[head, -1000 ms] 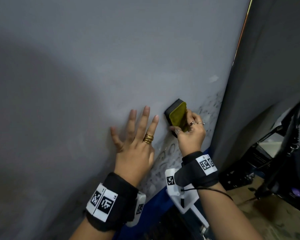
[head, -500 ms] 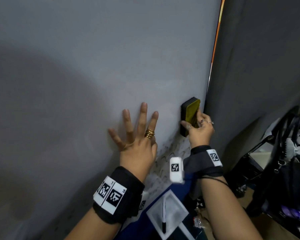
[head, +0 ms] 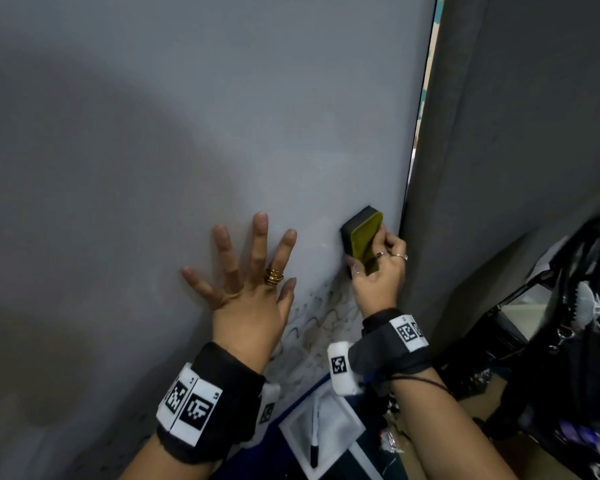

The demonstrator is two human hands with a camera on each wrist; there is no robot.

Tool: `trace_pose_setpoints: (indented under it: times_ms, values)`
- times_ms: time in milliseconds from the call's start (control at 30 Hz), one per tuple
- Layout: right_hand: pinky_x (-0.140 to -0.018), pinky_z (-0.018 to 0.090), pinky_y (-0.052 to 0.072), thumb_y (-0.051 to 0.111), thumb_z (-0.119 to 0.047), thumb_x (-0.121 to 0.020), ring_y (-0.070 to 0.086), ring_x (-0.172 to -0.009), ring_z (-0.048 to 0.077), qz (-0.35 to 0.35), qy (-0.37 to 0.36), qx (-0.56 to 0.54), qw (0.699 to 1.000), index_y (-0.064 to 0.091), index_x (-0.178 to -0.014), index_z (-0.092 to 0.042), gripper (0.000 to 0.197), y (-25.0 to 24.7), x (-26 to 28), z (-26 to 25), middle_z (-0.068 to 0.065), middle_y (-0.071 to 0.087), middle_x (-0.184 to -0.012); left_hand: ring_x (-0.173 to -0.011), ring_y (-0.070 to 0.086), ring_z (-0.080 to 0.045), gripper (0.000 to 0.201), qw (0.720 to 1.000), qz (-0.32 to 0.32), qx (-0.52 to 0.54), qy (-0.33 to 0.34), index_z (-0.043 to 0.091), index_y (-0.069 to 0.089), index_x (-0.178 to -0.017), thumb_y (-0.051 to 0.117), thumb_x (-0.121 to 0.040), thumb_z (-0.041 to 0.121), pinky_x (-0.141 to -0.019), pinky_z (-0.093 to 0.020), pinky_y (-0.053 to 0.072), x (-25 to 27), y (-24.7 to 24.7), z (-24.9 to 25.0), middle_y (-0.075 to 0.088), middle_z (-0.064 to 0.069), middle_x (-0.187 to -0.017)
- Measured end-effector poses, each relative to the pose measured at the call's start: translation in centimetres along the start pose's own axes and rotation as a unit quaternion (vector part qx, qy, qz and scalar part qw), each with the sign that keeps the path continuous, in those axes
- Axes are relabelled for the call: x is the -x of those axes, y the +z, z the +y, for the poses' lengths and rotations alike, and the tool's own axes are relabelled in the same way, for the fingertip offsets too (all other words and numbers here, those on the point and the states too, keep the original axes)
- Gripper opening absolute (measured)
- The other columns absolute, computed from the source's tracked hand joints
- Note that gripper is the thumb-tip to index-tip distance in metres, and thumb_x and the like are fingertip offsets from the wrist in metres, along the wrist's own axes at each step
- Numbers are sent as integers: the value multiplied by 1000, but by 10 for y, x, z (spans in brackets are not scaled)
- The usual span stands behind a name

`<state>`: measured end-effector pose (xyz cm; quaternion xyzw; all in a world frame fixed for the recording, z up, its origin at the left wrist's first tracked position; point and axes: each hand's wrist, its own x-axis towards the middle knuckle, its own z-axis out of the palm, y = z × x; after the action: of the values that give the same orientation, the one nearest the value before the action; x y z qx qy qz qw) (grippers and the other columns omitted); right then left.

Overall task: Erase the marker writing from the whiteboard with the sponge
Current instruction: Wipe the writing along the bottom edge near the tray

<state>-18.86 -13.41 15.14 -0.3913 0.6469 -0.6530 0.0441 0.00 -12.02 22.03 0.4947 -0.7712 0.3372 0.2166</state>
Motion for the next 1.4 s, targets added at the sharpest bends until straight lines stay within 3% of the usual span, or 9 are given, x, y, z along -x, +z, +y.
trace_pose_setpoints:
  times_ms: [100,333,533,633,733,867,1133,1233,1400]
  values:
    - [-93,10,31,77,3,-68,48,-112,32,35,68,-18,997,48,-131,4,70,-13,-31,17,10,44,-116,-135,-31,-42,74,1000,-7,3,3,35,7,-149,38,-85,56,-89,-76,-4,0,2,0,-28,-5,-154]
    - [-99,23,38,82,-10,-67,49,-115,28,9,144,-9,990,50,-132,-2,73,-10,-3,16,13,51,-122,-135,-32,-40,83,1000,-1,22,-3,35,8,-149,53,-82,55,-87,-76,-4,1,-1,2,-30,-4,-154]
    - [-91,3,24,66,-14,-86,43,-110,17,-44,138,18,989,32,-143,-4,67,4,41,-3,9,43,-122,-136,-32,-39,84,999,-2,36,3,35,9,-149,55,-81,53,-87,-76,-6,0,0,-1,-29,-3,-154]
    - [-102,25,29,50,-31,-95,47,-117,38,-3,210,35,977,21,-146,-6,64,-4,2,10,33,47,-123,-136,-32,-39,86,999,-4,36,3,35,8,-149,56,-80,52,-86,-76,-8,0,-1,-1,-29,-3,-154]
    - [-108,31,28,46,-27,-97,43,-125,35,-33,266,5,963,24,-147,-8,57,-9,-9,16,25,46,-134,-136,-32,-38,88,999,-8,43,3,35,6,-149,57,-80,52,-89,-75,-10,0,-1,0,-29,-2,-154]
    - [-96,32,40,50,-20,-95,54,-106,23,-69,326,-93,938,48,-132,2,43,-14,5,16,6,57,-110,-136,-32,-38,86,999,-15,48,2,35,7,-149,56,-81,52,-90,-72,-15,-1,-1,-1,-29,-2,-154]
    - [-92,32,40,45,-21,-96,51,-108,27,-66,370,-63,925,57,-116,1,32,-38,-39,3,14,54,-109,-136,-33,-38,86,998,-28,58,5,34,6,-150,56,-83,52,-90,-72,-16,-1,-3,-1,-31,-3,-153]
    - [-79,35,46,53,-24,-91,55,-92,27,-74,390,-84,914,59,-78,-14,18,-29,-14,2,12,55,-91,-135,-33,-38,84,998,-29,54,3,34,5,-150,55,-83,48,-90,-72,-16,-2,-4,0,-30,-3,-153]
    - [-87,37,46,53,-23,-94,60,-81,21,-164,394,-148,892,57,-76,-17,20,-9,60,-40,4,59,-79,-137,-31,-37,81,997,-22,75,3,32,12,-151,44,-76,26,-92,-70,-17,-3,-6,-1,-25,-3,-155]
